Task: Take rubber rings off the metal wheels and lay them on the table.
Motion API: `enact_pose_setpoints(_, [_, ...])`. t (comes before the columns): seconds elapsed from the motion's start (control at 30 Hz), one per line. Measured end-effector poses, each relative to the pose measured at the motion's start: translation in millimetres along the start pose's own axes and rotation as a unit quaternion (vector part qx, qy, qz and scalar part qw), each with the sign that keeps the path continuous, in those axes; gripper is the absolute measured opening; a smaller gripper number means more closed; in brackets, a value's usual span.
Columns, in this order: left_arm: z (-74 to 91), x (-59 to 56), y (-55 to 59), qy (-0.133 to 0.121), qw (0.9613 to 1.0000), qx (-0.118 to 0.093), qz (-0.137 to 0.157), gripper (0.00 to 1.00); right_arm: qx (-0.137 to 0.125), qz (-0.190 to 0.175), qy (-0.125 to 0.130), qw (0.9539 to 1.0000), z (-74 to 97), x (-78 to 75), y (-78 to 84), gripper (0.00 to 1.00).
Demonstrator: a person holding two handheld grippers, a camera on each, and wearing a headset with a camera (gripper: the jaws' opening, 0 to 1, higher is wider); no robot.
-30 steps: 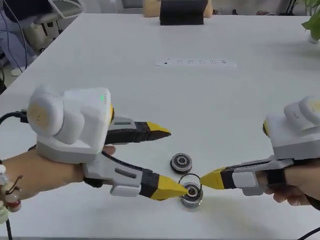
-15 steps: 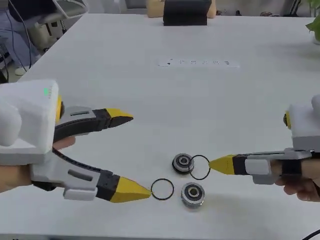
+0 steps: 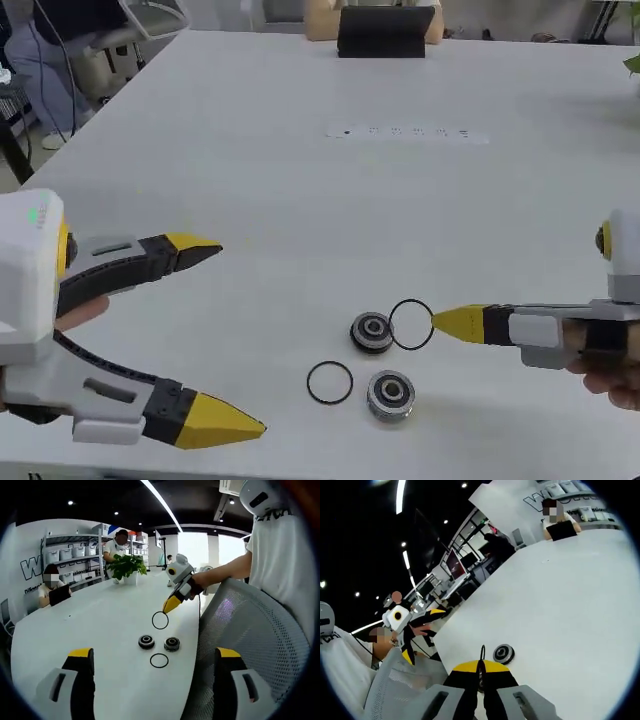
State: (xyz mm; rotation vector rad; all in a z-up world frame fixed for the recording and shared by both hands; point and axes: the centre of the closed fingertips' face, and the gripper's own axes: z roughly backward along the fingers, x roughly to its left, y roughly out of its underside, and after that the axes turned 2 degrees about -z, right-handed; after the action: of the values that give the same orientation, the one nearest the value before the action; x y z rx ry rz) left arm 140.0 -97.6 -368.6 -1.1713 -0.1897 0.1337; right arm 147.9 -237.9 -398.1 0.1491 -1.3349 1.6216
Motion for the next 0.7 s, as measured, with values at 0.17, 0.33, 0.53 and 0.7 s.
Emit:
enact_pose_setpoints(0.17, [3.9,-0.4,8.3,-0.006,0.9999,0.003,0.01,0.99,-0.006,0.002,-0.002,1.0,1.0,2.0,-3.7,0.0])
enact_pose_setpoints(0.33, [7.7,0.7,17.1,-0.018,0.9996,0.009,0.019,0.99,-0.015,0.004,-0.006,0.9999,2.0,6.3,-8.6,0.0])
enact_pose_setpoints(0.53, [11.4,1.0,25.4,-0.032,0.999,0.013,0.028,0.99,-0.022,0.011,-0.014,0.9996,0.0,14.7,-12.7,0.0])
enact_pose_setpoints(0.7, [14.0,0.2,28.6,-0.038,0.9985,0.011,0.039,0.99,-0.022,0.018,-0.023,0.9993,-2.9,23.3,-14.4,0.0])
